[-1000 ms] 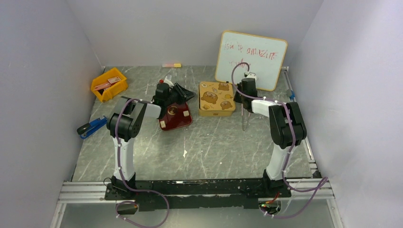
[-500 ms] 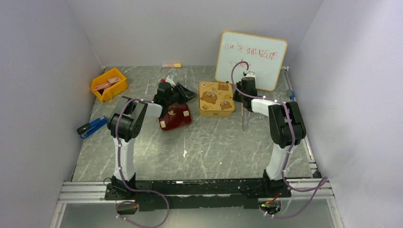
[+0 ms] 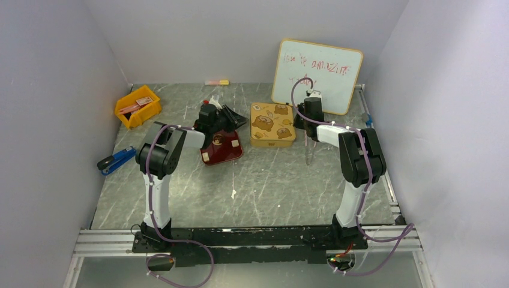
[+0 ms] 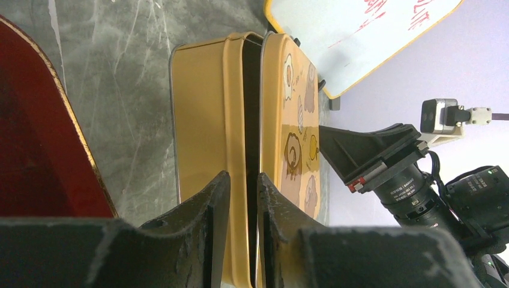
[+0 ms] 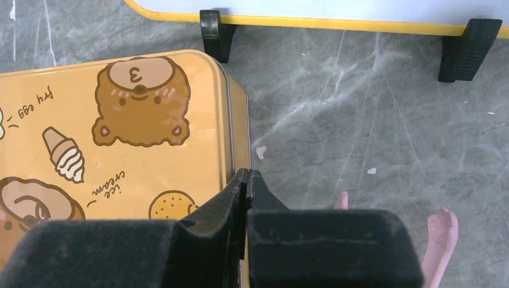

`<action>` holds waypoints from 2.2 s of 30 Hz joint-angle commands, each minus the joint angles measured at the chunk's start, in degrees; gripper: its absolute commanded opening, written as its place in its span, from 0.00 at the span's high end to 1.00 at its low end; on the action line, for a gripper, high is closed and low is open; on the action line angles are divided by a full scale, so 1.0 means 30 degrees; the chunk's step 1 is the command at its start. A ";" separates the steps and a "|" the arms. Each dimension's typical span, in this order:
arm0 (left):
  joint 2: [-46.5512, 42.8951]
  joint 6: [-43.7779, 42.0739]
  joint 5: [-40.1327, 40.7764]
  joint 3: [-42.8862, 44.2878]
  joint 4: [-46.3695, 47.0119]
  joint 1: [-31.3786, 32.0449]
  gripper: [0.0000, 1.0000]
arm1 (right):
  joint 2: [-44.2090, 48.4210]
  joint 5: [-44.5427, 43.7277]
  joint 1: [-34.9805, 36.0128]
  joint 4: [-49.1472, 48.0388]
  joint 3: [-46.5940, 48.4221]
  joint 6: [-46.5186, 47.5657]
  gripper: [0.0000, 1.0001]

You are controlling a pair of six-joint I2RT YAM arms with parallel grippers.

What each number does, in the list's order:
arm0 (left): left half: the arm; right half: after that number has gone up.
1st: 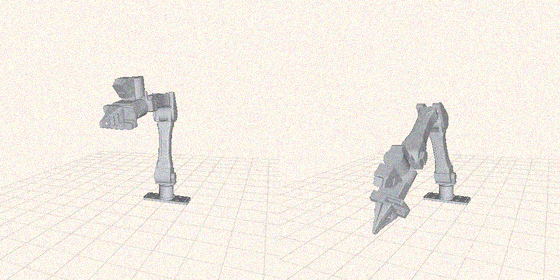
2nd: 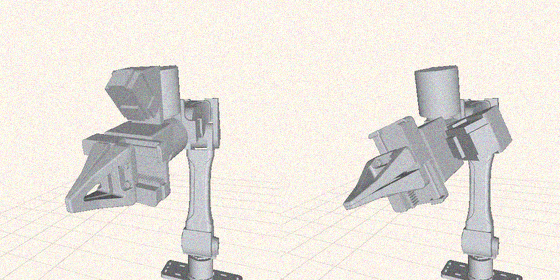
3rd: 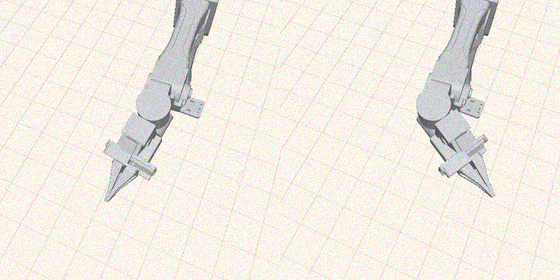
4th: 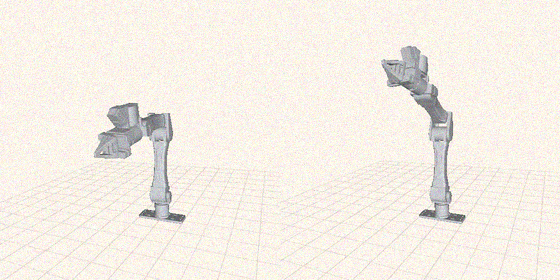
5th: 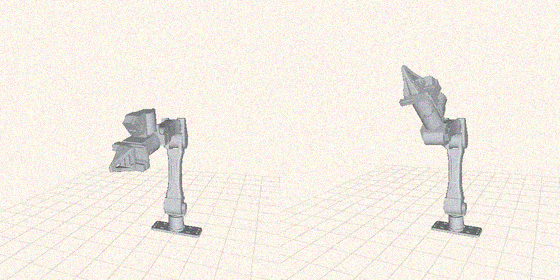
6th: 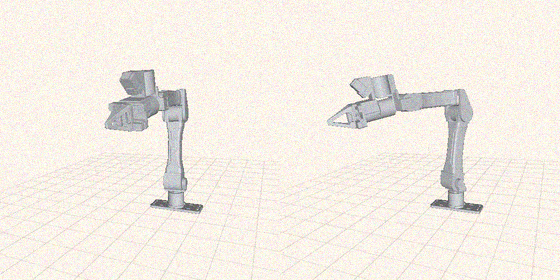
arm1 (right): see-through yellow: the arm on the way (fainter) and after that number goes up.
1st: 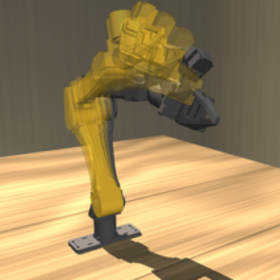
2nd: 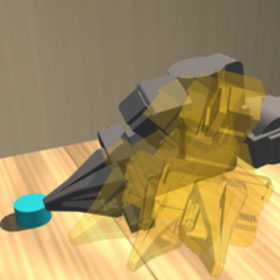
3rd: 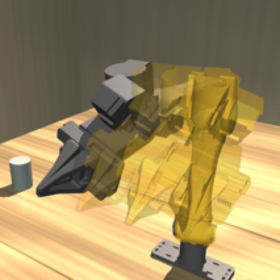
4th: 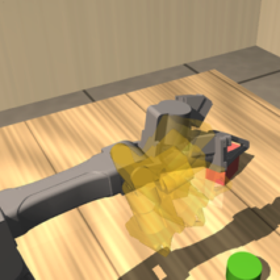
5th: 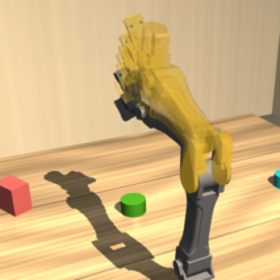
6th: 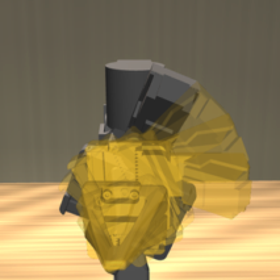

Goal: Pack the chocolate
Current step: Close the box lid on the packing box.

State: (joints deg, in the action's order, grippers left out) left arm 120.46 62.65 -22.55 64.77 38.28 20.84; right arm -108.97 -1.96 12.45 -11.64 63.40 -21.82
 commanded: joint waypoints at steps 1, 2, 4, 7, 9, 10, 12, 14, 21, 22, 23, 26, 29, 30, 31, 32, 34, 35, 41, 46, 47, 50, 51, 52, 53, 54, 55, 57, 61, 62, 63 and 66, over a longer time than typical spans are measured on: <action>-0.0195 -0.0216 0.0222 0.0477 0.0442 0.0114 0.72 | 0.0259 0.0419 0.0348 -0.0607 0.0738 0.0214 0.96; -0.0194 -0.0203 0.0264 0.0456 0.0454 0.0114 0.72 | 0.0258 0.0390 0.0390 -0.0578 0.0784 0.0229 0.96; -0.0194 -0.0281 0.0319 0.0388 0.0383 0.0114 0.72 | 0.0277 0.0369 0.0422 -0.0534 0.0853 0.0230 0.96; -0.0166 -0.0423 0.0476 0.0383 0.0028 0.0114 0.73 | 0.0309 0.0290 0.0472 -0.0468 0.0912 0.0297 0.96; -0.0107 -0.0523 0.0580 0.0418 -0.0459 0.0114 0.74 | 0.0370 0.0243 0.0480 -0.0435 0.0913 0.0300 0.96; -0.0106 -0.0545 0.0664 0.0419 -0.0588 0.0114 0.74 | 0.0400 0.0216 0.0494 -0.0428 0.0879 0.0316 0.96; -0.0160 -0.0671 0.0830 0.0375 -0.0989 0.0114 0.75 | 0.0455 0.0199 0.0492 -0.0422 0.0925 0.0323 0.96; -0.0219 -0.0884 0.1040 0.0425 -0.1456 0.0157 0.76 | 0.0435 0.0270 0.0535 -0.0370 0.0957 0.0294 0.96; -0.0143 -0.1543 0.1336 0.1029 -0.2883 0.0389 0.79 | 0.0376 0.0360 0.0611 -0.0427 0.0978 0.0244 0.96; -0.0096 -0.1570 0.1286 0.1085 -0.2924 0.0445 0.80 | 0.0364 0.0374 0.0632 -0.0431 0.1001 0.0240 0.96; -0.0039 -0.1617 0.1276 0.1173 -0.3068 0.0485 0.80 | 0.0348 0.0368 0.0653 -0.0402 0.1014 0.0247 0.96; 0.0095 -0.1816 0.1255 0.1531 -0.3460 0.0632 0.81 | 0.0317 0.0386 0.0713 -0.0398 0.1062 0.0284 0.96; 0.0095 -0.2017 0.1229 0.1673 -0.3679 0.0712 0.82 | 0.0288 0.0362 0.0823 -0.0343 0.1154 0.0288 0.96; 0.0077 -0.2105 0.1225 0.1752 -0.3814 0.0745 0.82 | 0.0287 0.0359 0.0852 -0.0380 0.1162 0.0278 0.96; 0.0071 -0.2193 0.1239 0.1842 -0.3974 0.0782 0.82 | 0.0309 0.0344 0.0907 -0.0388 0.1148 0.0277 0.96; 0.0070 -0.2281 0.1223 0.1912 -0.4111 0.0827 0.82 | 0.0316 0.0332 0.0947 -0.0353 0.1161 0.0288 0.96; 0.0027 -0.2406 0.1241 0.2010 -0.4347 0.0896 0.82 | 0.0382 0.0330 0.1024 -0.0301 0.1206 0.0262 0.96; 0.0013 -0.2472 0.1230 0.2068 -0.4465 0.0944 0.82 | 0.0416 0.0308 0.1049 -0.0290 0.1212 0.0260 0.96; -0.0033 -0.2687 0.1158 0.2257 -0.4857 0.1138 0.82 | 0.0463 0.0231 0.1310 -0.0138 0.1280 0.0255 0.96; -0.0106 -0.2749 0.1136 0.2285 -0.4949 0.1241 0.82 | 0.0493 0.0219 0.1446 -0.0149 0.1293 0.0203 0.96; -0.0128 -0.2799 0.1144 0.2312 -0.4987 0.1270 0.82 | 0.0493 0.0215 0.1498 -0.0122 0.1329 0.0188 0.96; -0.0161 -0.2882 0.1154 0.2373 -0.5134 0.1309 0.82 | 0.0493 0.0140 0.1662 -0.0072 0.1475 0.0160 0.96; -0.0164 -0.2894 0.1157 0.2399 -0.5164 0.1329 0.82 | 0.0493 0.0112 0.1730 -0.0049 0.1505 0.0171 0.96; -0.0165 -0.2910 0.1150 0.2403 -0.5172 0.1342 0.82 | 0.0467 0.0083 0.1804 -0.0025 0.1541 0.0172 0.96; -0.0165 -0.2923 0.1153 0.2403 -0.5198 0.1344 0.82 | 0.0464 0.0068 0.1843 -0.0022 0.1565 0.0158 0.96; -0.0165 -0.2925 0.1157 0.2403 -0.5202 0.1366 0.82 | 0.0489 0.0030 0.1873 -0.0017 0.1587 0.0127 0.96; -0.0165 -0.2951 0.1158 0.2440 -0.5228 0.1358 0.82 | 0.0492 -0.0012 0.1936 -0.0013 0.1597 0.0126 0.96; -0.0164 -0.2977 0.1154 0.2433 -0.5246 0.1402 0.82 | 0.0493 -0.0022 0.2014 0.0023 0.1617 0.0097 0.96; -0.0165 -0.2979 0.1107 0.2478 -0.5272 0.1458 0.82 | 0.0487 -0.0194 0.2203 0.0089 0.1635 0.0129 0.96; -0.0190 -0.3011 0.1137 0.2478 -0.5288 0.1461 0.82 | 0.0492 -0.0197 0.2200 0.0062 0.1606 0.0105 0.96; -0.0190 -0.3028 0.1140 0.2467 -0.5315 0.1461 0.82 | 0.0496 -0.0223 0.2211 0.0063 0.1603 0.0113 0.96; -0.0194 -0.3021 0.1074 0.2501 -0.5289 0.1490 0.82 | 0.0465 -0.0170 0.2249 0.0052 0.1602 0.0088 0.96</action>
State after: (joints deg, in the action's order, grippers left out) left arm 120.57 53.87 -16.49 69.47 21.21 22.92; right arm -108.97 -7.16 16.43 -9.96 65.93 -20.62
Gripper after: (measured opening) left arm 0.185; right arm 0.044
